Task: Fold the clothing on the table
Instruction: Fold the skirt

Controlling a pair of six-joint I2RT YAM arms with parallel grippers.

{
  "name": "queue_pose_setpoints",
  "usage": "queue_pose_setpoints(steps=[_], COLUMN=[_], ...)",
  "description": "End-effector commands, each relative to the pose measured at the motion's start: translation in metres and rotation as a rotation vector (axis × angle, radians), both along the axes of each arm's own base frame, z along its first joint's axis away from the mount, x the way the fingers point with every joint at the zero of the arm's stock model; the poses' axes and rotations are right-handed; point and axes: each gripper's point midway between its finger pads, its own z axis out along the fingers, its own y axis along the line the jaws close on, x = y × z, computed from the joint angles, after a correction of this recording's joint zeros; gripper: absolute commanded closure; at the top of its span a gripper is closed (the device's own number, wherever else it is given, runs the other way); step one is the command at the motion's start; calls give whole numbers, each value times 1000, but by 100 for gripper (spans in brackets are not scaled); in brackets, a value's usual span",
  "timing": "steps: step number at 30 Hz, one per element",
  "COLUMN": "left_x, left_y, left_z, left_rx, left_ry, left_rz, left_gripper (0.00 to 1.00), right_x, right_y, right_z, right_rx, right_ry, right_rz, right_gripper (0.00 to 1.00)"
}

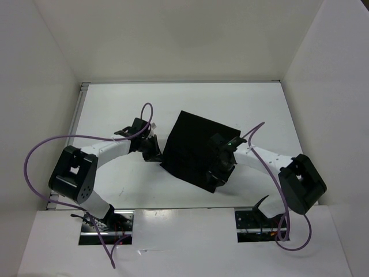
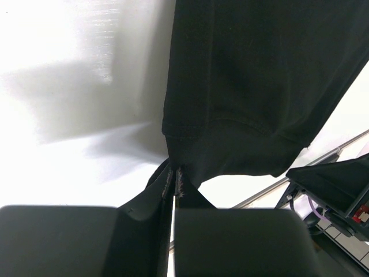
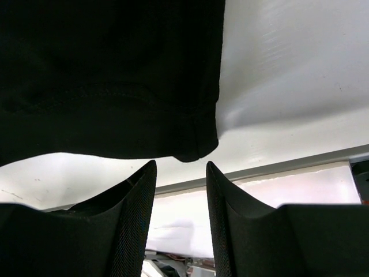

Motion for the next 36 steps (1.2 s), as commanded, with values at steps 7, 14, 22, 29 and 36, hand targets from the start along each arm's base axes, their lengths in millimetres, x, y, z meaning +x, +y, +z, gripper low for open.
queue_pose_setpoints(steps=[7, 14, 22, 29, 36], left_x=[2, 6, 4, -17, -15], left_y=[-4, -4, -4, 0, -5], left_z=[0, 1, -4, 19, 40], left_rx=[-17, -25, -45, -85, -120], left_ry=[-2, -1, 18, 8, -3], left_rz=[-15, -10, -15, 22, 13], left_gripper=[100, 100, 100, 100, 100], right_x=[-9, -14, -17, -33, -30], right_y=[-10, -14, -11, -5, -2], right_z=[-22, -30, -38, 12, 45], right_rx=[-87, -112, -112, -35, 22], right_ry=[77, 108, 140, 90, 29], right_rz=[-2, -2, 9, 57, 16], right_gripper=[54, 60, 100, 100, 100])
